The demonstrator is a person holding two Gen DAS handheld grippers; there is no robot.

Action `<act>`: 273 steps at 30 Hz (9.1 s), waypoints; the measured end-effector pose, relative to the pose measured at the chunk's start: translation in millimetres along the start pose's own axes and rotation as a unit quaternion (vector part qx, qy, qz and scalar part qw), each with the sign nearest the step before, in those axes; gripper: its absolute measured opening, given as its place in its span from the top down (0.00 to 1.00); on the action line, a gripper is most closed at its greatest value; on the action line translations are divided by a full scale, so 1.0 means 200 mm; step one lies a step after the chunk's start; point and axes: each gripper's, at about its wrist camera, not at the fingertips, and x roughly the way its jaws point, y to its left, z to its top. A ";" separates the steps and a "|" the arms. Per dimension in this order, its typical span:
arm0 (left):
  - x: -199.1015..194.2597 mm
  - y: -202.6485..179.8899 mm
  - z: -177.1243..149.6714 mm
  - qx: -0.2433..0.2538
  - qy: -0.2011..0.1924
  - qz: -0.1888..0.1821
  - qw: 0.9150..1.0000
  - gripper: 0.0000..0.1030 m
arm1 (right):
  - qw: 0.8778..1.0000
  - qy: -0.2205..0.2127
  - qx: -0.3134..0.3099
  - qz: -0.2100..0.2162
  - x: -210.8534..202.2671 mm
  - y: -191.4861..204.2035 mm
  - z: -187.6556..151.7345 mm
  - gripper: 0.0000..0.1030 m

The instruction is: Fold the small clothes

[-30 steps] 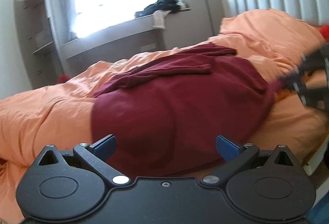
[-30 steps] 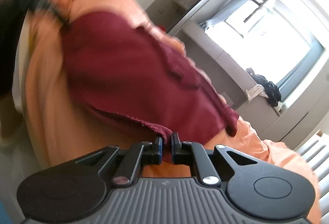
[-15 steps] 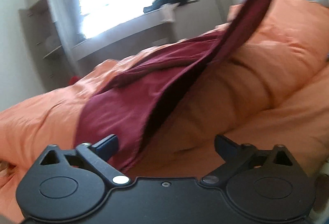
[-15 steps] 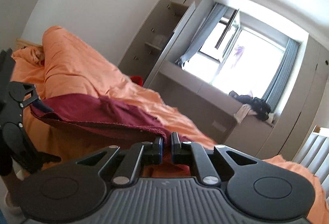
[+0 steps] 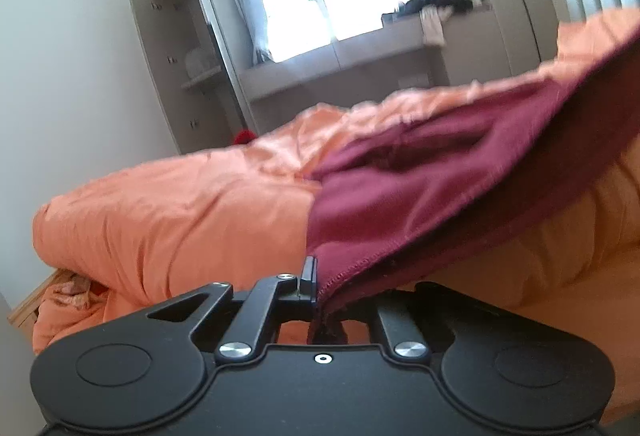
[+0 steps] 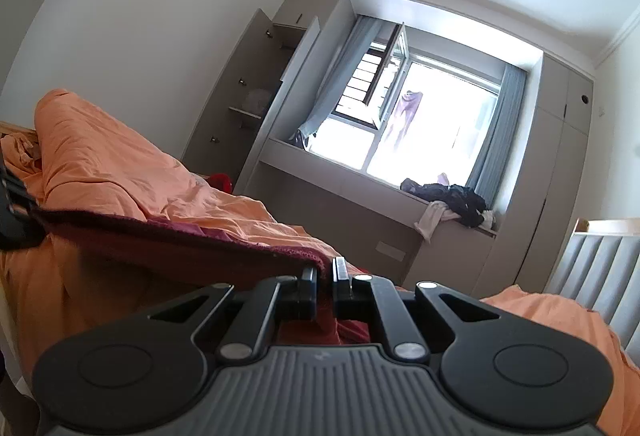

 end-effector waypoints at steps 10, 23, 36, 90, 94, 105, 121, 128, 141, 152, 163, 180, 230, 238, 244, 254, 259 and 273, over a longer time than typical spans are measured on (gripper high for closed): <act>-0.23 0.08 0.11 -0.059 -0.111 0.003 0.992 0.96 | 0.998 -0.019 0.040 -0.043 -0.10 -0.06 -0.04 0.94; -0.76 0.13 0.28 -0.067 -0.192 -0.043 0.978 0.96 | 0.989 -0.087 0.065 -0.096 -0.54 -0.19 0.08 0.94; -0.30 0.14 0.69 -0.126 -0.140 -0.057 0.980 0.96 | 0.991 -0.080 0.048 -0.091 0.10 -0.33 0.19 0.94; 1.40 0.04 0.64 -0.182 0.159 0.022 0.970 0.20 | 0.964 0.225 0.098 -0.100 1.70 -0.58 -0.46 0.01; 1.29 0.14 0.68 -0.214 0.154 -0.009 0.965 0.06 | 0.970 0.199 0.102 -0.097 1.59 -0.58 -0.37 0.00; 0.79 0.24 0.64 -0.251 0.067 -0.052 0.964 0.00 | 0.983 0.085 0.157 -0.036 1.22 -0.26 -0.06 0.00; 0.49 0.14 0.28 -0.317 0.042 -0.122 0.940 0.01 | 0.987 0.088 0.131 -0.011 1.11 0.15 -0.13 0.00; 0.52 0.15 0.23 -0.342 0.052 -0.136 0.928 0.01 | 0.985 0.105 0.140 -0.002 1.12 0.20 -0.18 0.00; 0.53 0.13 0.18 -0.360 0.067 -0.171 0.915 0.00 | 0.986 0.100 0.134 -0.022 1.08 0.24 -0.22 0.00; 0.52 0.13 0.14 -0.382 0.072 -0.208 0.898 0.00 | 0.985 0.099 0.137 -0.023 1.08 0.25 -0.23 0.00; 0.75 0.03 0.24 -0.377 0.127 -0.245 0.884 0.00 | 0.985 0.097 0.138 -0.028 1.07 0.24 -0.23 0.00; 0.83 0.06 0.28 -0.403 0.108 -0.191 0.889 0.01 | 0.987 0.076 0.143 0.003 1.07 0.21 -0.18 0.00; 0.69 -0.18 0.96 -0.231 -0.035 -0.177 0.956 0.83 | 0.997 0.067 0.021 0.023 0.82 0.03 -0.23 0.00; 0.61 -0.56 1.13 -0.101 -0.048 -0.251 0.961 0.83 | 0.993 0.099 0.030 -0.060 0.73 -0.26 -0.28 0.00; 0.52 -0.86 1.04 -0.002 -0.041 -0.294 0.955 0.83 | 0.981 0.148 0.035 -0.122 0.73 -0.51 -0.39 0.00; 0.42 -1.10 0.77 0.111 -0.054 -0.265 0.956 0.79 | 0.953 0.153 0.257 -0.053 0.77 -0.91 -0.51 0.00; 0.39 -1.10 0.72 0.093 -0.054 -0.264 0.958 0.68 | 0.912 0.110 0.380 0.112 0.92 -1.08 -0.53 0.00; 0.28 -1.13 0.62 0.104 -0.087 -0.243 0.961 0.50 | 0.848 0.141 0.453 0.236 1.33 -0.89 -0.54 0.18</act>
